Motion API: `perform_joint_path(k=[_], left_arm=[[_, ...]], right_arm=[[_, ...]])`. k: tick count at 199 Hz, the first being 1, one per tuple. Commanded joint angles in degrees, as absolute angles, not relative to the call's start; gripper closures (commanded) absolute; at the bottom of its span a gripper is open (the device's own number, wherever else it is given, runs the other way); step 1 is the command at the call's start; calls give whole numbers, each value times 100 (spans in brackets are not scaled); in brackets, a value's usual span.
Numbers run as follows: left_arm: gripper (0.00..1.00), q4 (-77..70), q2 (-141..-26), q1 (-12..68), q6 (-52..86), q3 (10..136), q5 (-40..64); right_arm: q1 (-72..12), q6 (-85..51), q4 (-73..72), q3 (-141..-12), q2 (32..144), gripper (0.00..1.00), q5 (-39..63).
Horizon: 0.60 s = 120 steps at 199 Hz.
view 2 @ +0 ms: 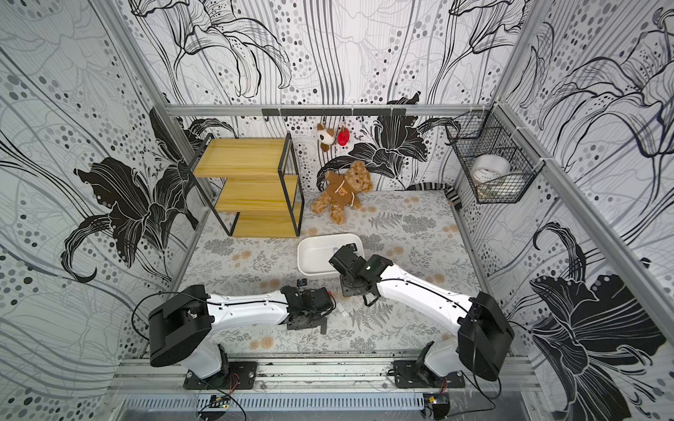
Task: Put the usb flash drive into the storage box
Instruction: Pick up the USB flash from the center of the board.
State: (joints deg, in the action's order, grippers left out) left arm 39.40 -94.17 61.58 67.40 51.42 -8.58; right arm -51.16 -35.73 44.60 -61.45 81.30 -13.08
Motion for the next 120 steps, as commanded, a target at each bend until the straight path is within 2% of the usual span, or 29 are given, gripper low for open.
perform_joint_path(k=[1,79,120], left_arm=[[72,3826,-9606,6078,6602,5065,-708],[100,4066,-9333,5920,6469,4942,-756],[100,4219,-8818,5736,6416,4786,-749]], right_arm=[[-5218,-3875,4518,-5991,7923,48,-1230],[-5432,-3867,3975,-5668,8298,47,-731],[-5440,-3659,3667,-5621,8799,47,-504]])
